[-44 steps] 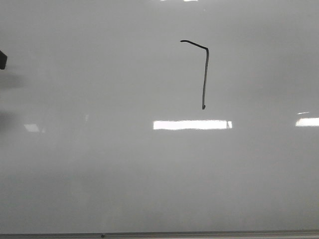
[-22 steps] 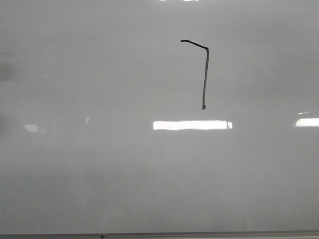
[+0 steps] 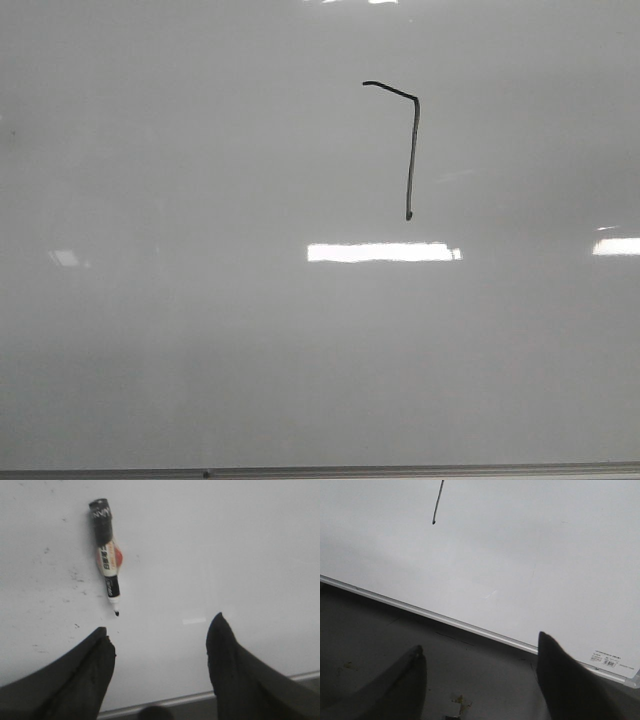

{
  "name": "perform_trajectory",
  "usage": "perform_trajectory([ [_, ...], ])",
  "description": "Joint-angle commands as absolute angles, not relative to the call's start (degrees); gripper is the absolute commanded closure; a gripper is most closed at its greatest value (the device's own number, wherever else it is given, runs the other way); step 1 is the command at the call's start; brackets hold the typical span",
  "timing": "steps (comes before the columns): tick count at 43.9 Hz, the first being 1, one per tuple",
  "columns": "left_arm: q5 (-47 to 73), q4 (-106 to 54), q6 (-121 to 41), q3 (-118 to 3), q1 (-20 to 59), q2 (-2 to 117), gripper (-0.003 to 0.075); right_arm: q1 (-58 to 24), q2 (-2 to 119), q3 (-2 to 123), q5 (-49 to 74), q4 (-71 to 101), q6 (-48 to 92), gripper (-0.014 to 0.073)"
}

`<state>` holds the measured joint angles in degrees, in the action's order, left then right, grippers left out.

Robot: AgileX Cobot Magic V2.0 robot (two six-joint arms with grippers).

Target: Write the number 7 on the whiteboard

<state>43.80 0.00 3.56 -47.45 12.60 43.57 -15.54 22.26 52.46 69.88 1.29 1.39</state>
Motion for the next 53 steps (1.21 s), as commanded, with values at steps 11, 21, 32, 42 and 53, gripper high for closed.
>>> perform_trajectory([
  [11, 48.94, 1.49, 3.82, -42.2, 14.87, 27.07, 0.0315, -15.14, 18.02, 50.29, 67.28, 1.29, 1.25, 0.0095],
  [21, 48.94, 0.91, 3.83, -41.06, 14.87, 23.96, 0.0418, -15.14, 18.02, 49.44, 67.28, 1.29, 1.3, 0.0322],
  [32, 46.77, -0.73, 3.83, -41.06, 14.87, 23.96, 0.0679, -15.14, 18.02, 49.44, 67.28, 1.29, 1.3, 0.0667],
  [42, 45.82, -0.89, 3.83, -41.06, 14.87, 23.96, 0.0741, -15.14, 18.02, 49.44, 67.49, 1.29, 1.3, 0.0661],
  [53, 45.82, -0.89, 3.83, -41.06, 14.87, 23.96, 0.0741, -15.14, 18.02, 49.44, 67.49, 1.29, 1.3, 0.0661],
])
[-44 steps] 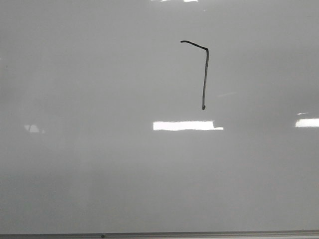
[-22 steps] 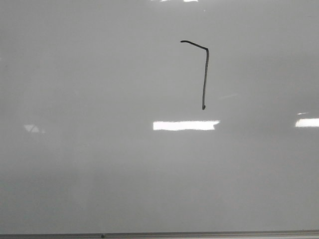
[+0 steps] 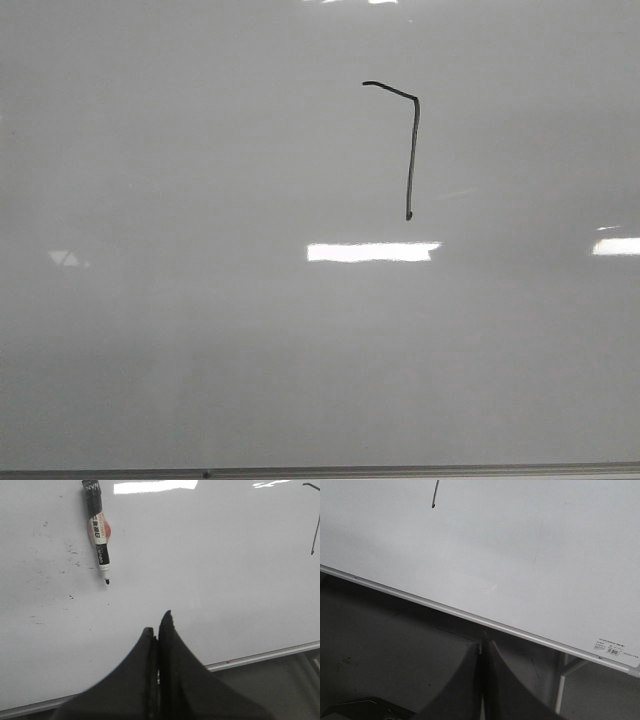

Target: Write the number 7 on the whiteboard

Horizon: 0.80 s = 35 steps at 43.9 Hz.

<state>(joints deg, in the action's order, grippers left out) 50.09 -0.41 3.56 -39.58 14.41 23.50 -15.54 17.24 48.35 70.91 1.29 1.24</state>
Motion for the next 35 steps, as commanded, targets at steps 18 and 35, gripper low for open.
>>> perform_trajectory([
  [18, 37.24, -0.76, 3.83, -32.87, 11.51, 13.52, 0.0741, -15.14, 18.02, 49.44, 67.49, 1.29, 1.3, 0.0661],
  [35, 5.2, 0.0, 3.83, -3.18, 4.35, -0.8, 0.0741, -15.14, 18.02, 49.44, 67.49, 1.29, 1.3, 0.0661],
])
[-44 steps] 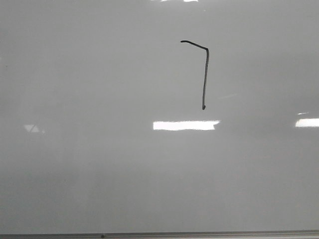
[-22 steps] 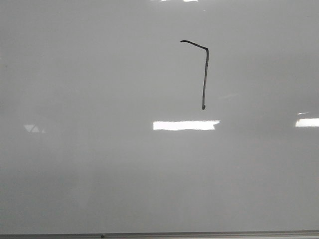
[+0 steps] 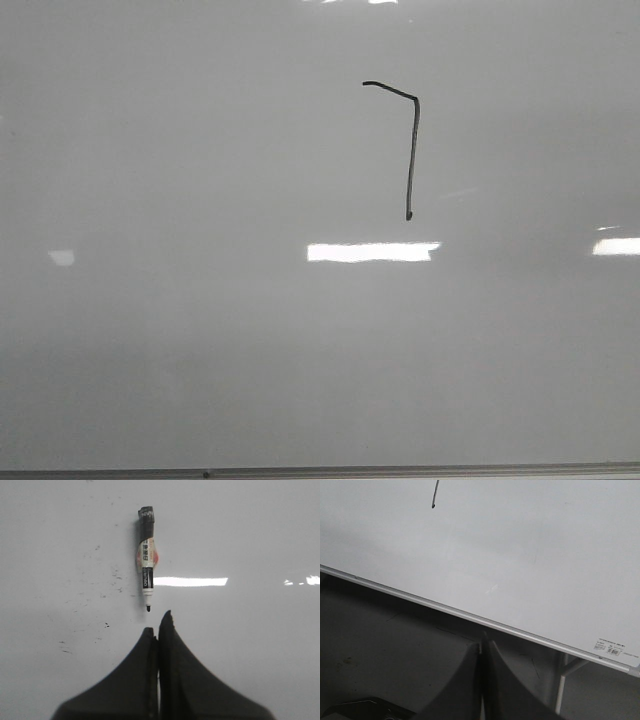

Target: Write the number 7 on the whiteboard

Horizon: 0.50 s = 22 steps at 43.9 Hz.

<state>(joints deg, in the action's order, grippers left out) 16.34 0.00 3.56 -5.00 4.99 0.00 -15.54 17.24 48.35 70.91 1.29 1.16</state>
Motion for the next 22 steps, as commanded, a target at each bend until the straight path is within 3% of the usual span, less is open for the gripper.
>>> perform_trajectory([
  [1, 3.81, 0.0, 3.83, -1.9, 4.19, -1.21, 0.0741, -15.14, 18.02, 49.44, 67.49, 1.29, 1.3, 0.0661],
  [5, -1.51, 0.48, 3.83, 1.07, 3.81, -1.21, 0.0741, -15.14, 18.02, 49.44, 67.49, 1.29, 1.3, 0.0661],
  [22, -2.62, 5.36, 3.83, 1.13, 2.51, -1.21, 0.0741, -15.14, 18.08, 49.44, 67.48, 1.29, 1.3, 0.0661],
])
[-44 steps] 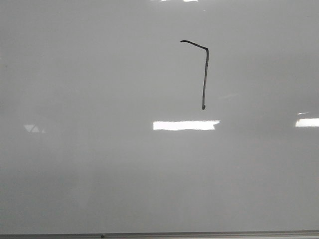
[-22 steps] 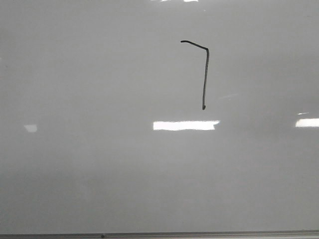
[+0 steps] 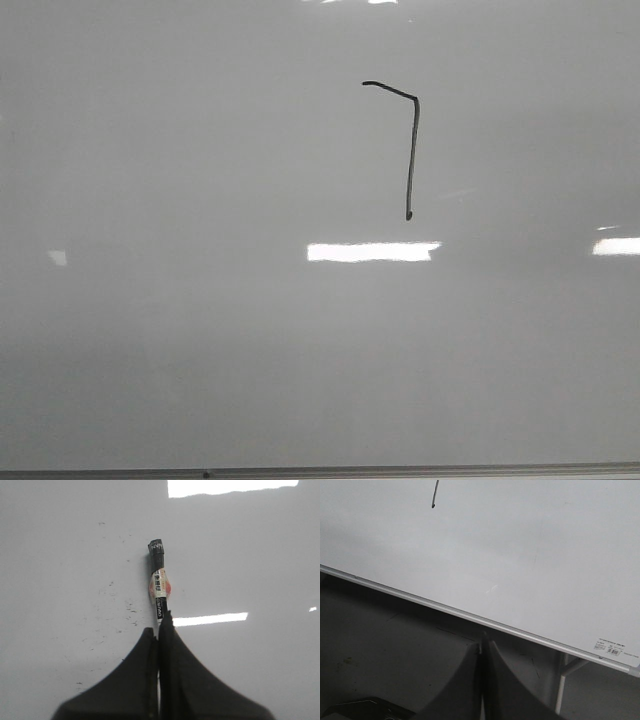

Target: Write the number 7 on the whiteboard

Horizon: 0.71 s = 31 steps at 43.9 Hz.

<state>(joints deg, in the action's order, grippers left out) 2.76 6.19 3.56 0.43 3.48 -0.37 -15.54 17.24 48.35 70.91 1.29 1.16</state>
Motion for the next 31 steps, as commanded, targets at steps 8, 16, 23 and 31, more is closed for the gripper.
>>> perform_trajectory([
  [8, -2.72, 4.68, 3.83, 1.13, 0.84, -1.21, 0.0741, -15.14, 18.08, 49.44, 67.48, 1.29, 1.3, 0.0661],
  [16, -2.72, 4.68, 3.83, 1.13, 1.45, -1.21, 0.0741, -15.14, 18.08, 49.44, 67.48, 1.29, 1.3, 0.0661],
  [23, -2.72, 4.68, 3.83, 1.13, 1.45, -1.21, 0.0741, -15.14, 18.08, 49.44, 67.48, 1.29, 1.3, 0.0661],
  [31, -2.72, 4.68, 3.83, 1.13, 1.45, -1.21, 0.0741, -15.14, 18.08, 49.44, 67.48, 1.29, 1.3, 0.0661],
])
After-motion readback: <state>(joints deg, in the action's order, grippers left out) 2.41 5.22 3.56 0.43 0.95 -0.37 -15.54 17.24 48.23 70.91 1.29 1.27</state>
